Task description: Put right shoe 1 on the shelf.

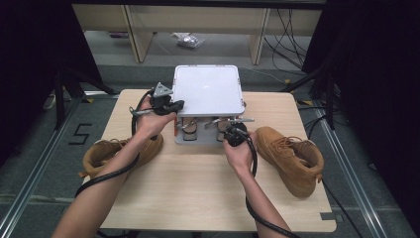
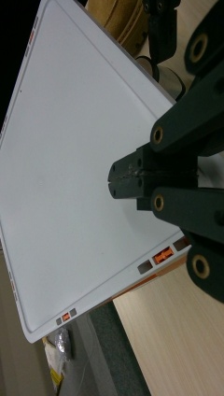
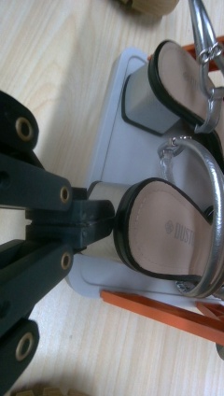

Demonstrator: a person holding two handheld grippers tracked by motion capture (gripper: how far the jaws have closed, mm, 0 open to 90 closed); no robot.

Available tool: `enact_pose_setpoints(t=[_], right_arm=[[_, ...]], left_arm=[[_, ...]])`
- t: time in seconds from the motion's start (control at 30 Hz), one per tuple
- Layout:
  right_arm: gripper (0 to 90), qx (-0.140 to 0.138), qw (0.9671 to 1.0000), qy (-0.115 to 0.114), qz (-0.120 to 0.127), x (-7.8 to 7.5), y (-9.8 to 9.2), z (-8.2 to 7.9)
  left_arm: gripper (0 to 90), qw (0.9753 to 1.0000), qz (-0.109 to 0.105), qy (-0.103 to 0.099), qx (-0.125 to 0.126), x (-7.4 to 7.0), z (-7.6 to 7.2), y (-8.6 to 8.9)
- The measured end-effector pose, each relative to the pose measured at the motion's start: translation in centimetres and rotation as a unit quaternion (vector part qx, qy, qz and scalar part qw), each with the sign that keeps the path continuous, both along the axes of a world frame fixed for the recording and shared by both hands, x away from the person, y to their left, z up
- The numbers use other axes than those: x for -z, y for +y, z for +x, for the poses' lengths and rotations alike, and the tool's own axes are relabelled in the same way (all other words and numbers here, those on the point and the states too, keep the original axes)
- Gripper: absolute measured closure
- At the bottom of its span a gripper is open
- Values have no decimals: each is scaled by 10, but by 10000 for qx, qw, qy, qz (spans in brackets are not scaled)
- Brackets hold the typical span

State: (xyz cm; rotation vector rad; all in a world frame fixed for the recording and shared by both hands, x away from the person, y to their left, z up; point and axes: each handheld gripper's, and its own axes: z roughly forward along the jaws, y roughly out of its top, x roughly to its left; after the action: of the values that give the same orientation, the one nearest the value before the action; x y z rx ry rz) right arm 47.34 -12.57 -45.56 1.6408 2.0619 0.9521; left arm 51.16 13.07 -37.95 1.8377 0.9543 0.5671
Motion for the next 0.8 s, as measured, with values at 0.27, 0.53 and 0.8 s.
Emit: enact_pose_setpoints(t=[0.27,0.53,0.8], right_arm=[[900,-17,9998,-173,-135,8,1,6],[900,-65,9992,-252,-303,9,5,11],[900,-7,9995,-186,-261,16,9,12]], left_arm=[[896,10000,9,12,10,0,0,0],[896,10000,-4,5,9,0,0,0],[896,10000,5,1,15,0,-1,0]])
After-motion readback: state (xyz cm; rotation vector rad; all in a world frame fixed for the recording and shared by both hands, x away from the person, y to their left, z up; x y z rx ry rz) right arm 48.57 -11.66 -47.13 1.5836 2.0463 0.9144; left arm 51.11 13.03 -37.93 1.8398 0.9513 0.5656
